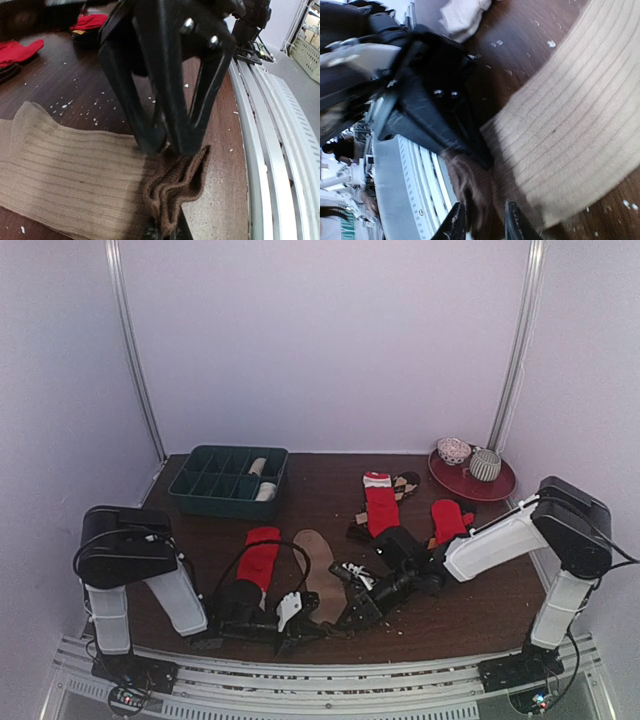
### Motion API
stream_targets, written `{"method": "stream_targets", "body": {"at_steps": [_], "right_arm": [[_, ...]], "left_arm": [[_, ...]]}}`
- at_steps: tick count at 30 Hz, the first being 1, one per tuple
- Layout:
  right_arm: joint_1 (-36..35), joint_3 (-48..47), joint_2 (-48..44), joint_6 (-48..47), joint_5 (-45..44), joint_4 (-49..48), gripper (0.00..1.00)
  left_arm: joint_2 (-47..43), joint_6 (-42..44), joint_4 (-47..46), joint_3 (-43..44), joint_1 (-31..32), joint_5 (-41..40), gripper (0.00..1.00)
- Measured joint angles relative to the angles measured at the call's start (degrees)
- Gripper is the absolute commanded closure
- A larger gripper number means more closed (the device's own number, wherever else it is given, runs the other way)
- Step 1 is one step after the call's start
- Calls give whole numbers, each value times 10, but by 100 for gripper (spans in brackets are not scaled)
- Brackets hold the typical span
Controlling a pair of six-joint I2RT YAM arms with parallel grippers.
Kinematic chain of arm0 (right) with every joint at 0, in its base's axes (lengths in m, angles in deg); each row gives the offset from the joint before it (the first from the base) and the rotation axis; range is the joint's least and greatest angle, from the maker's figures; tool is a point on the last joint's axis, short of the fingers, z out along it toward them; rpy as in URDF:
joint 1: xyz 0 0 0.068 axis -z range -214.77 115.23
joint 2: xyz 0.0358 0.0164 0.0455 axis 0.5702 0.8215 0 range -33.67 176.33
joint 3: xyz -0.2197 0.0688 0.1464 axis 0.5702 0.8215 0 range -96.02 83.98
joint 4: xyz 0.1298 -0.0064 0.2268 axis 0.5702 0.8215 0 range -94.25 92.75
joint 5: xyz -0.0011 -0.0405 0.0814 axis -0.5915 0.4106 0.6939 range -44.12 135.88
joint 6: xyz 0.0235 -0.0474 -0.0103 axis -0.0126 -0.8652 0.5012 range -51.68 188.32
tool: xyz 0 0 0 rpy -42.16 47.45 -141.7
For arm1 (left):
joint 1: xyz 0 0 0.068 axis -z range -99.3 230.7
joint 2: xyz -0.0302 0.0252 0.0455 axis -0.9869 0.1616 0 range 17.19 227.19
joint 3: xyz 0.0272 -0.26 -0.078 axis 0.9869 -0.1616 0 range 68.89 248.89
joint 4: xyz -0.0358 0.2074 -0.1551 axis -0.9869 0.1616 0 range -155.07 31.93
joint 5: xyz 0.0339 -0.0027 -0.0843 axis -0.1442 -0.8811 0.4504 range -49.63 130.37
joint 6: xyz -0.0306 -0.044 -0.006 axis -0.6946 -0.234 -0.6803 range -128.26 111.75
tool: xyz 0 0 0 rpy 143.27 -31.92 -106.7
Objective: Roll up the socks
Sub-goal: Roll a pair of socks at the center of the board.
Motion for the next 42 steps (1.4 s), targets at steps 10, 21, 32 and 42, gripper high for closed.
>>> {"method": "stream_targets", "body": {"at_steps": [10, 21, 32, 42], "right_arm": [[-48, 147, -260, -157, -152, -129, 31], [-124, 151, -134, -314, -277, -154, 31], [-130, 90, -72, -342, -306, -146, 59], [-130, 66, -33, -315, -301, -108, 96]], "left_arm": [[-21, -120, 13, -16, 0, -1, 100], [-26, -172, 26, -9, -1, -4, 100], [-26, -179, 25, -8, -1, -5, 100], [-26, -184, 21, -10, -1, -2, 100]]}}
